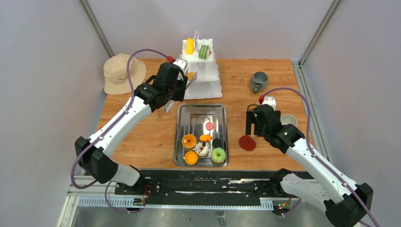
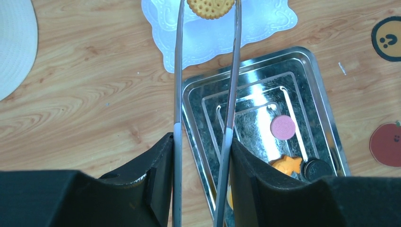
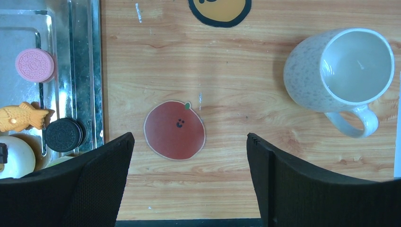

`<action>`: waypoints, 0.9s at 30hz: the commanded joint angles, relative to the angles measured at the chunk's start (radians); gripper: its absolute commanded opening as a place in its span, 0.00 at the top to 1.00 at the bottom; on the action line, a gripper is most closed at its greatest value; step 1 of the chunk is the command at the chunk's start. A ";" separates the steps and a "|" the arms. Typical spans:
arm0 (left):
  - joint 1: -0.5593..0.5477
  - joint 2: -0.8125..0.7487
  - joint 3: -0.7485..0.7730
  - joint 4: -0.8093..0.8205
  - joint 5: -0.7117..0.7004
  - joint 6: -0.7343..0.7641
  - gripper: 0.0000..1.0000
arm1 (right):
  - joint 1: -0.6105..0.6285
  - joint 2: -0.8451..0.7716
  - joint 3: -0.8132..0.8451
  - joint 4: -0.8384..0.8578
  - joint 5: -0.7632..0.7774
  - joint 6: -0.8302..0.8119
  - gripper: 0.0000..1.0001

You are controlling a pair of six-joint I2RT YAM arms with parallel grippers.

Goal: Serve the afternoon tea

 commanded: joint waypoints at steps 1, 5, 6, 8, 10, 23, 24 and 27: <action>0.012 -0.002 0.020 0.071 -0.014 0.013 0.62 | 0.006 0.010 -0.002 -0.012 0.025 0.000 0.12; 0.024 0.025 0.004 0.112 -0.033 0.011 0.62 | 0.006 0.011 0.002 -0.012 0.025 0.000 0.12; 0.029 0.036 -0.001 0.127 -0.040 0.011 0.62 | 0.006 0.011 0.001 -0.012 0.025 0.000 0.12; 0.042 0.056 -0.011 0.164 -0.043 0.008 0.62 | 0.006 0.008 0.001 -0.013 0.025 0.000 0.12; 0.049 0.073 -0.024 0.208 -0.048 0.003 0.62 | 0.005 0.006 0.000 -0.016 0.025 0.000 0.12; 0.131 0.164 -0.047 0.423 -0.021 -0.048 0.62 | 0.006 0.002 0.001 -0.046 0.075 0.021 0.12; 0.136 0.174 -0.045 0.432 -0.016 -0.053 0.62 | 0.006 0.004 0.001 -0.048 0.076 0.020 0.12; 0.141 0.200 -0.039 0.464 0.005 -0.061 0.62 | 0.005 0.012 0.004 -0.050 0.076 0.020 0.12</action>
